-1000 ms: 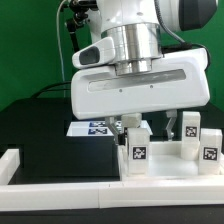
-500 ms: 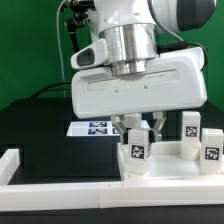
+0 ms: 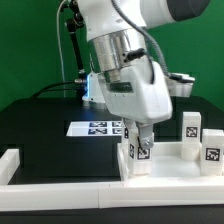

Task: Assemble square table

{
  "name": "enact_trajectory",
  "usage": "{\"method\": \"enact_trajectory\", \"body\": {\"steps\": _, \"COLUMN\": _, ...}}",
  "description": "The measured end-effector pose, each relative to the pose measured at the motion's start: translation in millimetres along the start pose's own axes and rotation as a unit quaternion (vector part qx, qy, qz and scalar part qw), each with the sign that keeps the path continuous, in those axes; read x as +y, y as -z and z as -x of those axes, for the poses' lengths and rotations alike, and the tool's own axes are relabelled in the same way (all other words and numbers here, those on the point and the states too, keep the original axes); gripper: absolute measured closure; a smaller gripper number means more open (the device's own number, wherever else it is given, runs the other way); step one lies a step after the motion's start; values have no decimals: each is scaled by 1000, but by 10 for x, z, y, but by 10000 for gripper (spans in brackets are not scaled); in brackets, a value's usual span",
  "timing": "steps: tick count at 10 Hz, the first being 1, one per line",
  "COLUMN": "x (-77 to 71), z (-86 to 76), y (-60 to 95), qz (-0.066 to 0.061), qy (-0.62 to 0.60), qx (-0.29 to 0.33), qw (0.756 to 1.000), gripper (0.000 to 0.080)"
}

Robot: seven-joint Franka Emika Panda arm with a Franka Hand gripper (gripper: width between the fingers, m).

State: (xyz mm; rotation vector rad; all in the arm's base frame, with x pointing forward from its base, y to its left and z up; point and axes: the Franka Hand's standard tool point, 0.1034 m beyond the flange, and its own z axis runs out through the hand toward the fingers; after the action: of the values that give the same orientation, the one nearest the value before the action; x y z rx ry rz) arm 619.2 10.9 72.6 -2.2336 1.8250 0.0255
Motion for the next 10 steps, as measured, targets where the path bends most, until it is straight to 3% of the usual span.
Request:
{"method": "enact_trajectory", "body": {"steps": 2, "x": 6, "z": 7, "y": -8, "qz": 2, "qy": 22, "qx": 0, "qw": 1000, "gripper": 502}}
{"method": "enact_trajectory", "body": {"steps": 3, "x": 10, "z": -4, "y": -7, "qz": 5, "qy": 97, "qx": 4, "qw": 995, "gripper": 502}}
{"method": "enact_trajectory", "body": {"steps": 4, "x": 32, "z": -6, "y": -23, "qz": 11, "qy": 221, "qx": 2, "qw": 975, "gripper": 429}}
{"method": "enact_trajectory", "body": {"steps": 5, "x": 90, "z": 30, "y": -51, "qz": 22, "qy": 309, "qx": -21, "qw": 951, "gripper": 247}}
{"method": "enact_trajectory", "body": {"steps": 6, "x": 103, "z": 37, "y": -53, "qz": 24, "qy": 338, "qx": -25, "qw": 941, "gripper": 180}}
{"method": "enact_trajectory", "body": {"steps": 9, "x": 114, "z": 6, "y": -49, "qz": 27, "qy": 434, "qx": -24, "qw": 900, "gripper": 151}}
{"method": "enact_trajectory", "body": {"steps": 10, "x": 103, "z": -44, "y": -10, "qz": 38, "qy": 529, "qx": -17, "qw": 847, "gripper": 151}}
